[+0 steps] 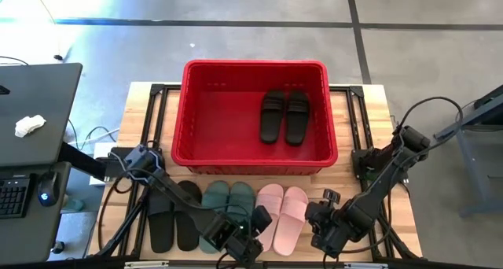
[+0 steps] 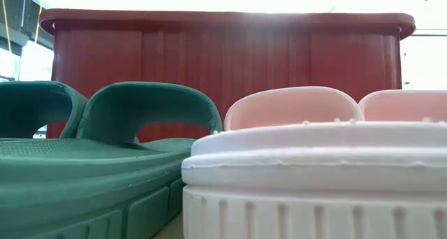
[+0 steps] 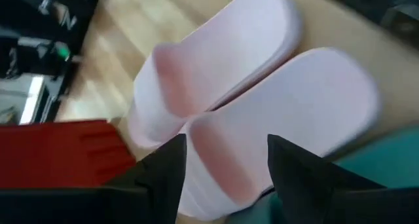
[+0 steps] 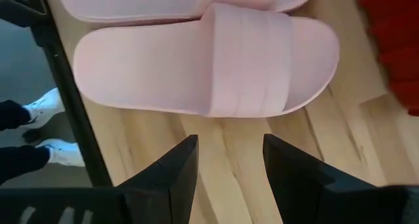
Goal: Pick and place slides into bin
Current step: Put the pink slide into the red bin
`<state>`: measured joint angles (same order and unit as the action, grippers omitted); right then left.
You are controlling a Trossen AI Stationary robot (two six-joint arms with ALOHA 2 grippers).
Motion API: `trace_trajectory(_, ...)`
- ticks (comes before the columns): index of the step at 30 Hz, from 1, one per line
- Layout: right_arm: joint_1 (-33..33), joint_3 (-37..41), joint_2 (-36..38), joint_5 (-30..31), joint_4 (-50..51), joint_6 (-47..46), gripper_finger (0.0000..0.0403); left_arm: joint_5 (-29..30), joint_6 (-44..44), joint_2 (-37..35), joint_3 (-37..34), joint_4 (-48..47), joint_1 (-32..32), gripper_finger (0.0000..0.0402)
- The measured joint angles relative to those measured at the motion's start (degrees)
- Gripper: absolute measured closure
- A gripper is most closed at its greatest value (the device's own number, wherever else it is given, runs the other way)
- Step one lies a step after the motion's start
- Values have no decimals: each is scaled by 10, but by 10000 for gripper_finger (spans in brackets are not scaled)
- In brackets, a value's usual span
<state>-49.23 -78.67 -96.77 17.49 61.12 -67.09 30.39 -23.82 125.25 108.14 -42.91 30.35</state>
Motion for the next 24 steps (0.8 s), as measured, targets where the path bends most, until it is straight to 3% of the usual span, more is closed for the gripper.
trace_trajectory(3, 0, 0, 0, 15, 0, 0, 242, 36, 3, 11, 0, -1, -4, 204)
trace_trajectory(9, 0, 0, 0, 25, 0, 0, 242, 41, 36, 15, 0, -2, -23, 217)
trace_trajectory(17, 0, 0, 0, 34, 0, 0, 242, -39, 50, 25, -1, -2, -58, 229)
trace_trajectory(24, 0, 0, 0, 46, 1, -2, 242, -29, 50, 51, -3, -26, -56, 228)
